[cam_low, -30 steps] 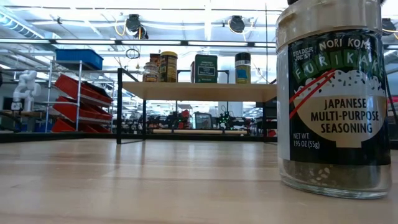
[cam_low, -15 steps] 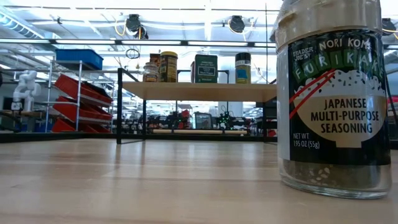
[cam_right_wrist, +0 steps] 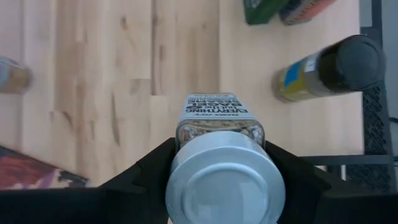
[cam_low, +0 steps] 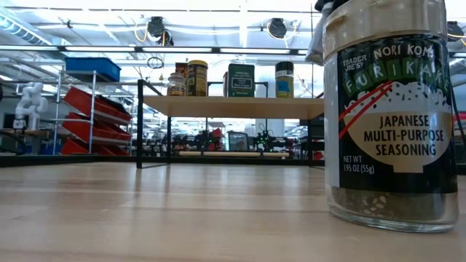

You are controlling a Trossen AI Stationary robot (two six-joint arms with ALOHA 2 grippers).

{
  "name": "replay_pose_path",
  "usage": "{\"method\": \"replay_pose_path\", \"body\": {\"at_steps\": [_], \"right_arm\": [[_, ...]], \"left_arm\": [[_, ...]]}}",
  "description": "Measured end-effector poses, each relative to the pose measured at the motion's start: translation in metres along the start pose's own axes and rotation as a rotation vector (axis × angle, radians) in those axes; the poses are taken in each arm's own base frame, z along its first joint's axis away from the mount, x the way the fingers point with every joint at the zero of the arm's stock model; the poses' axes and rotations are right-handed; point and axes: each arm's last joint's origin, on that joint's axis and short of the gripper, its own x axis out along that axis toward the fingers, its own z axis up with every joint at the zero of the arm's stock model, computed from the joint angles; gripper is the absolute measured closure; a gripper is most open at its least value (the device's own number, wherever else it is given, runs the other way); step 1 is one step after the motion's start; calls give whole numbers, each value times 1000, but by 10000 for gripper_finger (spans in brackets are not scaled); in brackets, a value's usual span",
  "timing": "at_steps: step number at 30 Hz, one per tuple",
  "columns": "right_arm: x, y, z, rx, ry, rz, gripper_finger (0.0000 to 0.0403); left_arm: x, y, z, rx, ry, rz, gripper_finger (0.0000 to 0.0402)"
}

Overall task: Shelf spices
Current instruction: Put the white spice bottle on the shelf

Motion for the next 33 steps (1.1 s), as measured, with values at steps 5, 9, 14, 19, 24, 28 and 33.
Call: {"method": "replay_pose_path", "body": {"at_steps": [5, 9, 14, 19, 24, 28, 33], "right_arm": [[10, -18, 10, -40, 74, -6, 207], [20, -33, 18, -65, 140, 2, 207], [30, -47, 26, -135, 176, 11, 207], [38, -53, 27, -177, 201, 21, 207], [43, -55, 28, -237, 214, 33, 207], [46, -55, 30, -290, 219, 42, 207], [46, -55, 30, -374, 208, 46, 207]], "left_arm": [[0, 1, 4, -8, -36, 11, 207], [0, 1, 4, -16, -41, 11, 207], [0, 1, 4, -17, -42, 11, 207], [0, 1, 4, -18, -42, 11, 207], [0, 1, 4, -36, -42, 11, 207], [0, 1, 4, -43, -41, 11, 207], [0, 1, 4, -43, -42, 11, 207]]}}
